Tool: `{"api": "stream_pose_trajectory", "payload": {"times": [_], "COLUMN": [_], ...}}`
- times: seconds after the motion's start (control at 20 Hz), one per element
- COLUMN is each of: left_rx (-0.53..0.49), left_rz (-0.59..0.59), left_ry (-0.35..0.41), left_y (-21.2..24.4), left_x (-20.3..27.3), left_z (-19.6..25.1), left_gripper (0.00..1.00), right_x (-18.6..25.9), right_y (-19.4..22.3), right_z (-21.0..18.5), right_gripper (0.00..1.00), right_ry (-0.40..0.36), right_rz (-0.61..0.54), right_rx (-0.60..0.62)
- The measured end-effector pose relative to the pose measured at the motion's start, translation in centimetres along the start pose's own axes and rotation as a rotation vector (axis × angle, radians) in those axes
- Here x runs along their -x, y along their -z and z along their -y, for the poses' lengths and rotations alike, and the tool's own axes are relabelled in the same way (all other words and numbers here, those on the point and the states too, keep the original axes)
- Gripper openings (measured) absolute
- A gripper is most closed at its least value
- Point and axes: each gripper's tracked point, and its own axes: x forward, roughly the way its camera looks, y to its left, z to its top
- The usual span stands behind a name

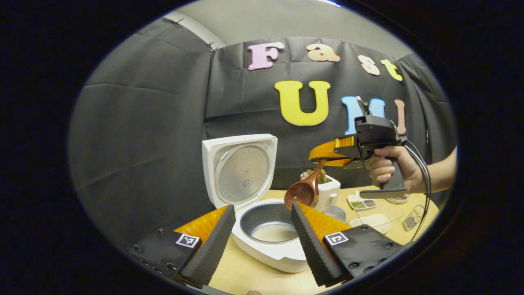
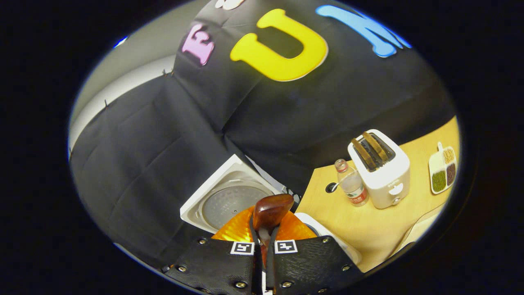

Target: Close the left gripper, press the button to open the rice cooker; take a wooden spoon from the chopstick holder with the right hand, scoop a spoonful of rice and pour it into the rice cooker, then put the wooden spoon back into the chopstick holder.

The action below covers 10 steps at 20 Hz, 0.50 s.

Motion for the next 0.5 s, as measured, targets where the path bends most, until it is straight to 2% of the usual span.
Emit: {"api": "stream_pose_trajectory", "payload": {"times": [0.2, 0.5], "left_rx": [0.002, -0.016], "left_rz": [0.015, 0.028], "left_ry": [0.04, 0.107], "left_y": [-0.6, -1.6], "left_x": [-1.2, -2.0], "left_z": [2.8, 7.6], "left_gripper": [0.95, 0.95], "right_x": [4.5, 11.4], "right_y": [-1.9, -4.6], "right_z": [2.6, 6.5], "right_gripper": [0.04, 0.04], "right_ry": [0.01, 0.07], "right_rz": [0.058, 0.149], "right_rx": [-0.145, -0.205]}}
